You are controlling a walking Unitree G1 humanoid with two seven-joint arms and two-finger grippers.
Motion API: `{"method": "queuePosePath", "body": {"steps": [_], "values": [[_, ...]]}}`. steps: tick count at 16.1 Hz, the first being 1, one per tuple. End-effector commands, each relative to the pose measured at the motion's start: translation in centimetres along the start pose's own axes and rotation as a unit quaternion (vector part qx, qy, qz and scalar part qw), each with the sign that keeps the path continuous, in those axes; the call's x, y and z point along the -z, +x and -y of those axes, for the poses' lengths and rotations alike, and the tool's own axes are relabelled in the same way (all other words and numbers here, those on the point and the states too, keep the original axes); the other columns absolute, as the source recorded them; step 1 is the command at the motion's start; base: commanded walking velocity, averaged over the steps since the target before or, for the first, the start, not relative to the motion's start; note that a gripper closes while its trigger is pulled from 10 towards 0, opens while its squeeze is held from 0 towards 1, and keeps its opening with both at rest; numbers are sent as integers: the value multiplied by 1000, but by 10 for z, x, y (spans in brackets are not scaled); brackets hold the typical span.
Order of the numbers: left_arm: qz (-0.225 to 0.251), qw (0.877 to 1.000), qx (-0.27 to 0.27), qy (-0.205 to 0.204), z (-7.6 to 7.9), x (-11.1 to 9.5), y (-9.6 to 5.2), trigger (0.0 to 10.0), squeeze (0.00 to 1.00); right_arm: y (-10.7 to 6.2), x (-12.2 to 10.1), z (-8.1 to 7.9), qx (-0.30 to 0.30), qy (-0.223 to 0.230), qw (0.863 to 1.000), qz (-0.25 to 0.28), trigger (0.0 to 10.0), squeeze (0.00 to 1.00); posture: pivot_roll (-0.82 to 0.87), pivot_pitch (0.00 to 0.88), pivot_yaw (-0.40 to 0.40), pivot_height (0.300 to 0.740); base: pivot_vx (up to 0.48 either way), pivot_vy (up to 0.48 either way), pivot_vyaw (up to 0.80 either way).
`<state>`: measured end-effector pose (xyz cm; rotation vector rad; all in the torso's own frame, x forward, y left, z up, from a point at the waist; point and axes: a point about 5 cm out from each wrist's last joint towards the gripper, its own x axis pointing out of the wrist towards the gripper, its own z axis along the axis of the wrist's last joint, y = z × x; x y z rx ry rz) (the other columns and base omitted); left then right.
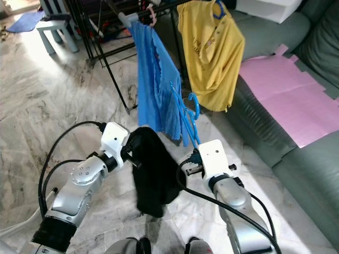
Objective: Hang hanger
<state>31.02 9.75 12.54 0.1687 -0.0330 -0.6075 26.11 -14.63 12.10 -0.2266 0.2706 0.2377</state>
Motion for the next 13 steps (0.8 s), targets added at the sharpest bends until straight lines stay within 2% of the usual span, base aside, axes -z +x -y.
{"method": "queuePosePath", "body": {"steps": [1,2,5,6,7,9,10,11,13], "values": [[12,999,-24,29,-12,-8,3,10000,0,-4,-4,7,-11,-8,1000,9,10000,0,-120,185,68,740,0,0,0],[3,996,-65,55,-25,-8,4,10000,0,-7,-9,15,-19,-15,1000,19,10000,0,-121,191,67,740,0,0,0],[-2,990,-101,99,-40,-9,1,10000,0,-29,-12,21,-88,-27,995,33,10000,0,-127,195,67,740,0,0,0],[-8,983,-124,134,-51,-11,1,10000,0,-39,-8,23,-114,-42,992,23,10000,0,-134,201,68,740,0,0,0],[-11,979,-162,125,-67,-14,1,10000,0,-48,-10,23,-148,-28,988,24,10000,0,-143,201,73,740,0,0,0],[1,977,-183,109,-76,-18,3,10000,0,-57,-10,23,-185,-25,982,18,10000,0,-149,202,71,740,0,0,0],[31,980,-173,94,-76,-28,6,10000,0,-65,-6,23,-226,-22,974,-6,10000,0,-158,205,65,740,0,0,0],[42,980,-164,106,-74,-33,8,10000,0,-68,-2,21,-245,-28,969,-21,10000,0,-163,207,63,740,0,0,0],[95,978,-123,141,-63,-52,11,10000,0,-74,4,13,-291,-22,955,-40,10000,0,-154,207,60,740,0,0,0]]}}
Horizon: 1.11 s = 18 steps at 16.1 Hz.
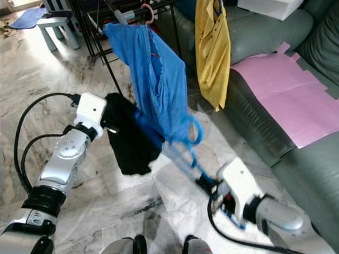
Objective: Hang hanger
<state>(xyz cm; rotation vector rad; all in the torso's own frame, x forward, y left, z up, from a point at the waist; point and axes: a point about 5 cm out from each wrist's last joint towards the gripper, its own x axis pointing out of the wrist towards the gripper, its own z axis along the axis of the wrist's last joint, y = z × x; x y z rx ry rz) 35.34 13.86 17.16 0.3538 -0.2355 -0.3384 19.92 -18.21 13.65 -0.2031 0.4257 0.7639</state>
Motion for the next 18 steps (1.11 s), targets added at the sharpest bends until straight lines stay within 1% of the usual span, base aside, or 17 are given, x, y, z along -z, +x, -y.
{"method": "queuePosePath", "body": {"steps": [1,3,4,6,7,8,9,10,12,13,15,16,18], "values": [[65,997,29,23,2,-24,0,10000,0,2,-5,-10,-29,-8,1000,9,10000,0,-151,207,58,740,0,0,0],[95,993,65,34,7,-34,-2,10000,0,6,-6,-8,-21,-17,1000,12,10000,0,-143,207,56,740,0,0,0],[104,989,88,51,10,-35,-4,10000,0,7,-10,-9,-28,-27,999,16,10000,0,-143,207,56,740,0,0,0],[92,988,95,80,7,-27,-8,10000,0,6,-18,-10,-39,-32,998,25,10000,0,-141,209,56,740,0,0,0],[85,988,93,89,3,-23,-8,10000,0,2,-19,-6,-39,-46,998,17,10000,0,-145,209,56,740,0,0,0],[85,986,95,105,0,-23,-7,10000,0,-2,-15,1,-28,-58,998,0,10000,0,-148,210,57,740,0,0,0],[86,986,97,109,0,-23,-7,10000,0,-3,-14,2,-24,-60,998,-3,10000,0,-148,210,57,740,0,0,0],[96,984,99,109,-1,-27,-6,10000,0,-5,-11,7,-15,-53,998,-9,10000,0,-155,215,56,740,0,0,0],[107,982,111,113,1,-30,-6,10000,0,-7,-2,10,-12,-49,998,-28,10000,0,-153,216,56,740,0,0,0],[103,981,112,121,1,-28,-6,10000,0,-9,0,10,-14,-48,998,-31,10000,0,-148,217,58,740,0,0,0],[88,982,105,133,-3,-21,-8,10000,0,-12,-1,10,-28,-32,999,-29,10000,0,-148,217,58,740,0,0,0],[76,982,98,143,-5,-16,-8,10000,0,-16,-1,8,-49,-12,998,-26,10000,0,-148,217,58,740,0,0,0],[60,983,85,154,-9,-11,-7,10000,0,-22,2,8,-68,-9,997,-37,10000,0,-150,217,55,740,0,0,0]]}}
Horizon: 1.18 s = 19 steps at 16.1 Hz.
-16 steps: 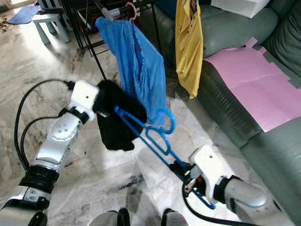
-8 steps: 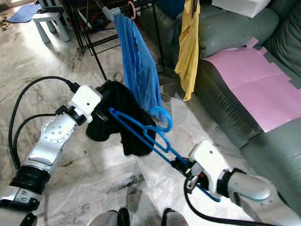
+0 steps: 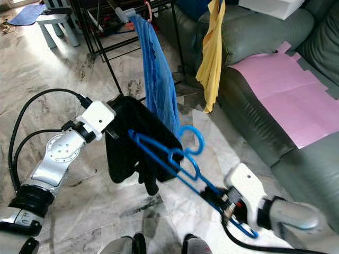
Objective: Hang hanger
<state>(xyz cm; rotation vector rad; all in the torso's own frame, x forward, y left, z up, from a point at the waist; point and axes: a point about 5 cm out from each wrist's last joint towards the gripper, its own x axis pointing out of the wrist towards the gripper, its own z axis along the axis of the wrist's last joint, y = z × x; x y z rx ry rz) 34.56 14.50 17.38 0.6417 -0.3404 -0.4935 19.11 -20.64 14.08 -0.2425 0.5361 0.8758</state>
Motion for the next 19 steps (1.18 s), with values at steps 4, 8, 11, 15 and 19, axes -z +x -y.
{"method": "queuePosePath", "body": {"steps": [4,8,11,15,19], "values": [[-16,999,-32,23,-10,7,-2,10000,0,-28,9,2,-44,-14,997,-55,10000,0,-154,218,57,740,0,0,0],[-5,1000,-9,19,-3,8,-4,10000,0,-37,16,47,75,-90,988,-103,10000,0,-153,211,57,740,0,0,0],[22,999,15,27,-1,-1,-3,10000,0,-29,15,50,75,-102,987,-96,10000,0,-142,213,64,740,0,0,0],[65,997,28,8,10,-17,3,10000,0,-13,16,46,52,-107,990,-74,10000,0,-139,210,66,740,0,0,0],[110,993,39,-27,27,-38,5,10000,0,-5,10,54,70,-113,989,-57,10000,0,-131,214,60,740,0,0,0]]}}
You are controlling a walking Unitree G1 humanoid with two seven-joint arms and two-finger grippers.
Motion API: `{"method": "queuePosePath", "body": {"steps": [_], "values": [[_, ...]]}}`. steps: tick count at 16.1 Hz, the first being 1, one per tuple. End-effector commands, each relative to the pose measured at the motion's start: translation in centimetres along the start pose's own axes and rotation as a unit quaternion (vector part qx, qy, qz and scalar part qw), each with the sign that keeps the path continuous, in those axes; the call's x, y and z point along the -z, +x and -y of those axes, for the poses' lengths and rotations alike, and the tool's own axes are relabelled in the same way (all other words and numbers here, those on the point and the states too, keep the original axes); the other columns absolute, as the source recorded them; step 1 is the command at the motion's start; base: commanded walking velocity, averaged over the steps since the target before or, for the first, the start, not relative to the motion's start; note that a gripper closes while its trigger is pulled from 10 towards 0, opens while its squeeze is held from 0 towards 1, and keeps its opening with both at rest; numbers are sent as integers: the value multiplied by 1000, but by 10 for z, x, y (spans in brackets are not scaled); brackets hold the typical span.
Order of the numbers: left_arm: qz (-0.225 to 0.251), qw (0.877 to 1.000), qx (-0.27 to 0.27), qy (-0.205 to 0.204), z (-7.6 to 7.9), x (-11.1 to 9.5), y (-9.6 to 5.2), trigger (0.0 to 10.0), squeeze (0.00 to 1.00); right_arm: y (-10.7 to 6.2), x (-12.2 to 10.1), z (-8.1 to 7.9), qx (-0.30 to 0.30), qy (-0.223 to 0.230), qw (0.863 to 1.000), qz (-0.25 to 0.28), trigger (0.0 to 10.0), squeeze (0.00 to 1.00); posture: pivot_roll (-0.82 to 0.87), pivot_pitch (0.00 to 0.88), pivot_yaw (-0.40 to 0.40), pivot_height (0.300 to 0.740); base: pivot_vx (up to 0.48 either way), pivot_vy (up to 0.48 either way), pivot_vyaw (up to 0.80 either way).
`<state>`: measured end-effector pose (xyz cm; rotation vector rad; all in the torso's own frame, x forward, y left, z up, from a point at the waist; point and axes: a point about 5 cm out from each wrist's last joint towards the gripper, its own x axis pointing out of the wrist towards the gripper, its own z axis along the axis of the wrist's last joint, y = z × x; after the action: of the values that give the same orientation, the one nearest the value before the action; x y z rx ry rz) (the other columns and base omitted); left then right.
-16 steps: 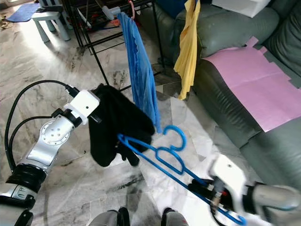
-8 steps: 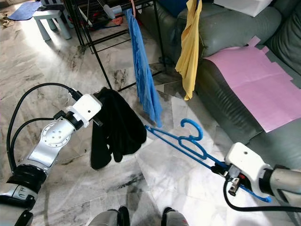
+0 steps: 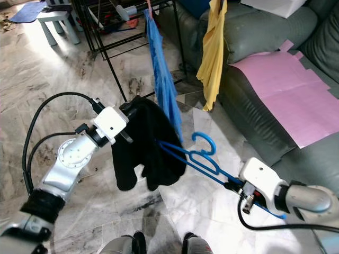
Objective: Hang hanger
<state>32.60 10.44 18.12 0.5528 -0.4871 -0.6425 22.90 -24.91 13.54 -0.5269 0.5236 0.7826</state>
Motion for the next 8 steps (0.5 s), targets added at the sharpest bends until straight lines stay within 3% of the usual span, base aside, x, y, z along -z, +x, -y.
{"method": "queuePosePath", "body": {"steps": [1,5,8], "values": [[22,1000,2,-4,1,-11,0,10000,0,4,4,0,4,2,1000,-1,10000,0,-123,214,56,740,0,0,0],[75,997,-5,-26,-6,-44,10,10000,0,20,25,13,72,43,996,-4,10000,0,-109,220,51,740,0,0,0],[148,986,1,-71,-11,-87,24,10000,0,16,38,42,159,154,975,19,10000,0,-109,221,53,740,0,0,0]]}}
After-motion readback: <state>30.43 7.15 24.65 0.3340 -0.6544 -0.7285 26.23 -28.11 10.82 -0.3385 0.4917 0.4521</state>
